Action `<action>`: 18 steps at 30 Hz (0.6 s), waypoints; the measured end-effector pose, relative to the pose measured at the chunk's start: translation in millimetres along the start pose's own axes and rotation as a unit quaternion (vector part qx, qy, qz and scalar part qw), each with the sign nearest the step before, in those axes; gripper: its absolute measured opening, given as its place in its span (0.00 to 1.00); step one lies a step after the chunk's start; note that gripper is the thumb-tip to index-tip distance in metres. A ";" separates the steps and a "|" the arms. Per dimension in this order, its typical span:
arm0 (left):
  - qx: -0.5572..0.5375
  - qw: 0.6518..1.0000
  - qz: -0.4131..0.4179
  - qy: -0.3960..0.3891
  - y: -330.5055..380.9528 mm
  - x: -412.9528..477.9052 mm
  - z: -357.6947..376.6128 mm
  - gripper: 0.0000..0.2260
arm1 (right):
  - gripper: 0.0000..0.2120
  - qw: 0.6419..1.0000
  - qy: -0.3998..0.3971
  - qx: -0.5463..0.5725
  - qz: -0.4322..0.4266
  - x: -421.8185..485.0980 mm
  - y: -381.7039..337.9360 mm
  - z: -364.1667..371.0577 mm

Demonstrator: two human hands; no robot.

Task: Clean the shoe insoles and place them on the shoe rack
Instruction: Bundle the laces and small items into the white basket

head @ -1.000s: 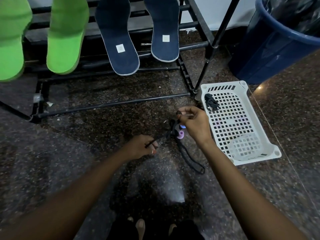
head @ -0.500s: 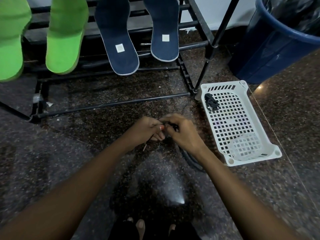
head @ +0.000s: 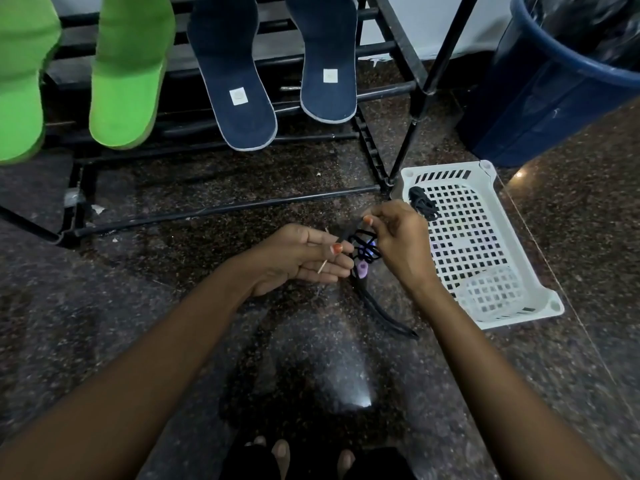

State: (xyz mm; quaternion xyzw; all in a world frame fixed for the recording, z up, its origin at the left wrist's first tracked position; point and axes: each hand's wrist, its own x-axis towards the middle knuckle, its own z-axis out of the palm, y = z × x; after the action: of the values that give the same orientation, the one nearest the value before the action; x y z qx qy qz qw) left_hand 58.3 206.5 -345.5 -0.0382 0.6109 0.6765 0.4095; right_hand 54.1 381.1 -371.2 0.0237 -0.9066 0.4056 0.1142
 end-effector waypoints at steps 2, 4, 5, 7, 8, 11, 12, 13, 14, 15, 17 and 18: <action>-0.013 1.000 0.001 -0.003 2.5 -1.1 2.3 0.06 | 0.07 1.000 -0.025 0.016 -0.001 0.1 -3.0 -3.7; -0.022 1.000 0.008 0.000 4.9 -1.3 3.9 0.06 | 0.13 0.994 -0.089 0.065 -0.020 -2.6 -7.8 -6.6; -0.030 0.999 0.013 0.003 6.0 -1.3 4.5 0.07 | 0.15 0.988 -0.124 0.091 -0.024 -4.2 -10.4 -7.1; -0.052 0.998 0.025 0.013 8.1 -0.9 4.8 0.07 | 0.14 0.979 -0.159 0.127 -0.032 -6.8 -13.1 -6.4; -0.062 0.997 0.030 0.019 9.0 -0.9 4.8 0.07 | 0.13 0.977 -0.156 0.142 -0.037 -7.4 -13.0 -5.2; -0.069 0.997 0.030 0.023 11.0 -1.8 5.8 0.07 | 0.12 0.978 -0.102 0.176 -0.034 -6.4 -9.7 -3.3; -0.066 0.997 0.029 0.022 11.3 -2.1 6.6 0.07 | 0.12 0.979 -0.085 0.181 -0.028 -5.5 -8.6 -2.9; -0.065 0.997 0.029 0.021 11.4 -2.3 7.4 0.07 | 0.11 0.980 -0.071 0.184 -0.017 -4.7 -7.8 -2.3; -0.066 0.997 0.031 0.020 11.7 -2.1 8.3 0.07 | 0.11 0.981 -0.061 0.185 -0.006 -3.7 -6.9 -1.5; -0.068 0.997 0.035 0.022 12.0 -1.9 9.3 0.06 | 0.10 0.982 -0.052 0.184 0.005 -2.7 -5.8 -0.5; -0.076 0.995 0.049 0.031 13.1 -0.9 10.7 0.07 | 0.10 0.983 -0.034 0.180 0.024 -2.0 -4.4 1.8; -0.090 0.994 0.059 0.036 13.8 -0.2 11.4 0.07 | 0.10 0.984 -0.028 0.176 0.030 -3.1 -4.4 3.2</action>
State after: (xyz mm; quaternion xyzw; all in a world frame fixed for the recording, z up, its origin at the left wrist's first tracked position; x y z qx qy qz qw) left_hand 55.3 217.4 -331.6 -0.0631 0.5636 0.7497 0.3412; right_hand 57.1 375.6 -370.7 0.0279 -0.8241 0.5613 0.0705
